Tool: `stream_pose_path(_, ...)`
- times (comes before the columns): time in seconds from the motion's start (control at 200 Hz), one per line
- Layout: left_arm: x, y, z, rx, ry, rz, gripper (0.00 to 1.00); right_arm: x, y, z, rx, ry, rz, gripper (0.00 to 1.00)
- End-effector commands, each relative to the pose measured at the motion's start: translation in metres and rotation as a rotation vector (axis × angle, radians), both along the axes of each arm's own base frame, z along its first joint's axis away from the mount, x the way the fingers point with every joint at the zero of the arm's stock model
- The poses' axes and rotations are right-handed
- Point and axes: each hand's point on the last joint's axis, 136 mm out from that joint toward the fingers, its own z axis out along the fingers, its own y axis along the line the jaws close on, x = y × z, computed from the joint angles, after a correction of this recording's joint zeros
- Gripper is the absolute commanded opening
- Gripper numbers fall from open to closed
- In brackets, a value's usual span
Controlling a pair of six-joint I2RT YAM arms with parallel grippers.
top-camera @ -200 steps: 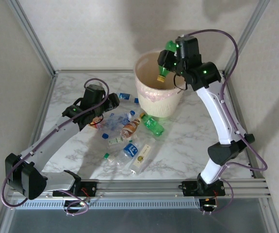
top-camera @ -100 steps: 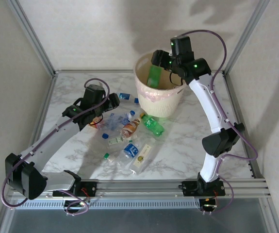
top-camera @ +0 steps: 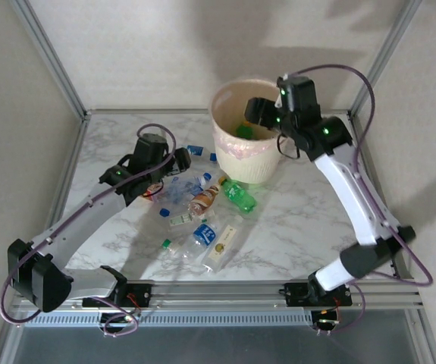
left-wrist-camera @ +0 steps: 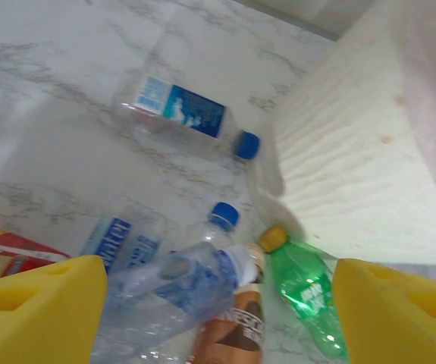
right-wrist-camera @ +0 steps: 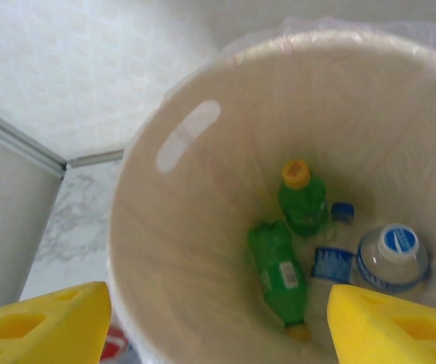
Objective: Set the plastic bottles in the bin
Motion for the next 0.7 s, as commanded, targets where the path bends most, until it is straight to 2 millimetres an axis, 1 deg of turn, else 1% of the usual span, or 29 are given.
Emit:
stream_pose_path(0.0, -0.008, -0.037, 0.022, -0.011, -0.077, -0.12, 0.77, -0.027, -0.02, 0.0, -0.028, -0.032, -0.031, 0.76)
stream_pose_path(0.06, -0.017, -0.056, 0.025, 0.016, -0.102, -0.178, 0.77, -0.043, -0.033, -0.005, -0.027, -0.022, -0.054, 0.76)
stream_pose_path(0.125, -0.027, -0.073, 0.021, 0.056, -0.119, -0.233, 0.78, -0.057, -0.046, -0.015, -0.044, -0.002, -0.08, 0.76)
stream_pose_path(0.18, -0.037, -0.086, 0.01, 0.091, -0.106, -0.283, 0.78, -0.067, -0.057, -0.023, -0.058, 0.017, -0.105, 0.77)
stream_pose_path(0.24, -0.049, -0.101, -0.004, 0.13, -0.074, -0.348, 0.78, -0.076, -0.064, -0.033, -0.069, 0.046, -0.12, 0.77)
stream_pose_path(0.325, -0.076, -0.128, -0.022, 0.182, -0.045, -0.473, 0.78, -0.089, -0.077, -0.051, -0.078, 0.082, -0.16, 0.79)
stream_pose_path(0.411, -0.105, -0.147, -0.046, 0.232, -0.004, -0.588, 0.8, -0.1, -0.089, -0.062, -0.058, 0.096, -0.208, 0.81)
stream_pose_path(0.526, -0.133, -0.153, -0.078, 0.299, 0.071, -0.669, 0.8, -0.108, -0.097, -0.071, -0.034, 0.119, -0.253, 0.83)
stream_pose_path(0.696, -0.16, -0.16, -0.12, 0.386, 0.158, -0.736, 0.82, -0.119, -0.108, -0.084, -0.032, 0.162, -0.301, 0.83)
